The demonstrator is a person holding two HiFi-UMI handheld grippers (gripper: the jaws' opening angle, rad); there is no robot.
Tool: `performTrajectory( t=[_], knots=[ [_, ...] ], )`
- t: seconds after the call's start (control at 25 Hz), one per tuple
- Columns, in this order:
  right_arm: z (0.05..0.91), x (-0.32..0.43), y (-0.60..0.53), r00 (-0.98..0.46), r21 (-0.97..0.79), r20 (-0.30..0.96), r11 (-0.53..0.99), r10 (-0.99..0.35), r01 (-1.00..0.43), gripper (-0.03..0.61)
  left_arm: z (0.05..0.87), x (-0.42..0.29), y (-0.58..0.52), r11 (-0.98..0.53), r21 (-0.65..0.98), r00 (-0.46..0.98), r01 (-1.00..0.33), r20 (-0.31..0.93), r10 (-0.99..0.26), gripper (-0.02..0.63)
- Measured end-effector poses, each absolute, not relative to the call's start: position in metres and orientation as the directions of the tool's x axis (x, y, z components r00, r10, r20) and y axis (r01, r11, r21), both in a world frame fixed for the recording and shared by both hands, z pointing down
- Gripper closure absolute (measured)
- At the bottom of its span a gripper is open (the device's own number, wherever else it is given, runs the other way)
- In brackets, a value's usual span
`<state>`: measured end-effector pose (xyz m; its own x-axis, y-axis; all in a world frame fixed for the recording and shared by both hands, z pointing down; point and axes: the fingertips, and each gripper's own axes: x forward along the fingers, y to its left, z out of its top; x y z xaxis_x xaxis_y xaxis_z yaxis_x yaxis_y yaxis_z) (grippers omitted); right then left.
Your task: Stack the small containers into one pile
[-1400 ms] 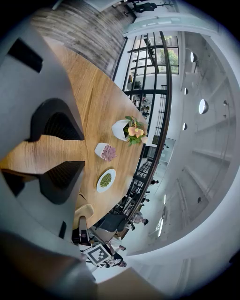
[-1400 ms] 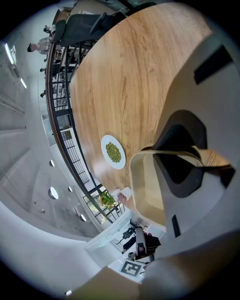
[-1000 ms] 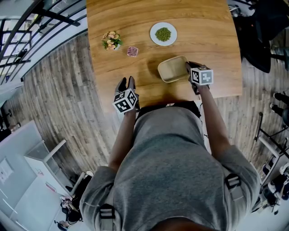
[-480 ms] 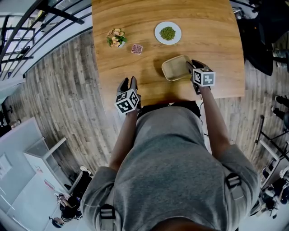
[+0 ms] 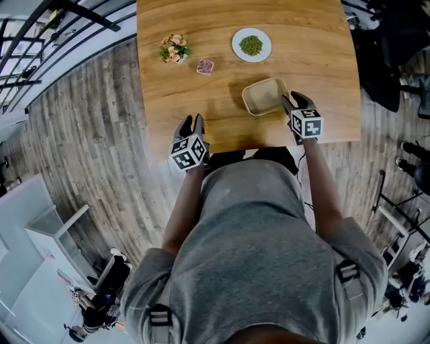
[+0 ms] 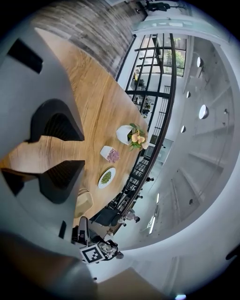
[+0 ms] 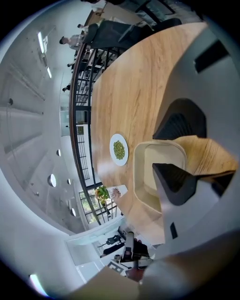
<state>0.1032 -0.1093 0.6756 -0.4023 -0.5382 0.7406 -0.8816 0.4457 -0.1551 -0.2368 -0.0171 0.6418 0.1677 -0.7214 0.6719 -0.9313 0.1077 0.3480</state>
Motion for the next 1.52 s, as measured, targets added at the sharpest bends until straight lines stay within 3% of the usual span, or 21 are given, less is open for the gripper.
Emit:
performTrajectory(
  t=[0.08, 0.16, 0.36, 0.72, 1.28, 1.52],
  knots=[
    [0.666, 0.108, -0.106, -0.391, -0.107, 0.725, 0.468, -0.567, -0.877, 0.446, 0.64, -0.237, -0.015, 0.102, 0.375, 0.184, -0.921, 0.652, -0.736, 0.477],
    [0.653, 0.11, -0.104, -0.379, -0.051, 0.702, 0.489, -0.603, -0.871, 0.57, 0.639, -0.235, -0.012, 0.087, 0.399, 0.204, -0.913, 0.632, -0.747, 0.497],
    [0.645, 0.097, -0.091, -0.374, 0.068, 0.722, 0.597, -0.583, -0.8, 0.571, 0.633, -0.231, -0.012, 0.031, 0.452, 0.269, -0.891, 0.583, -0.767, 0.588],
    [0.649, 0.08, -0.07, -0.442, 0.101, 0.762, 0.762, -0.472, -0.64, 0.572, 0.594, -0.207, -0.006, -0.067, 0.339, 0.245, -0.938, 0.517, -0.82, 0.592],
    [0.641, 0.115, -0.055, -0.576, 0.036, 0.723, 0.853, -0.382, -0.52, 0.572, 0.579, -0.137, 0.06, 0.078, 0.349, 0.135, -0.934, 0.546, -0.827, 0.592],
    [0.642, 0.138, -0.047, -0.609, 0.017, 0.701, 0.863, -0.371, -0.505, 0.572, 0.567, -0.096, 0.056, 0.052, 0.332, 0.14, -0.942, 0.529, -0.837, 0.592]
  ],
)
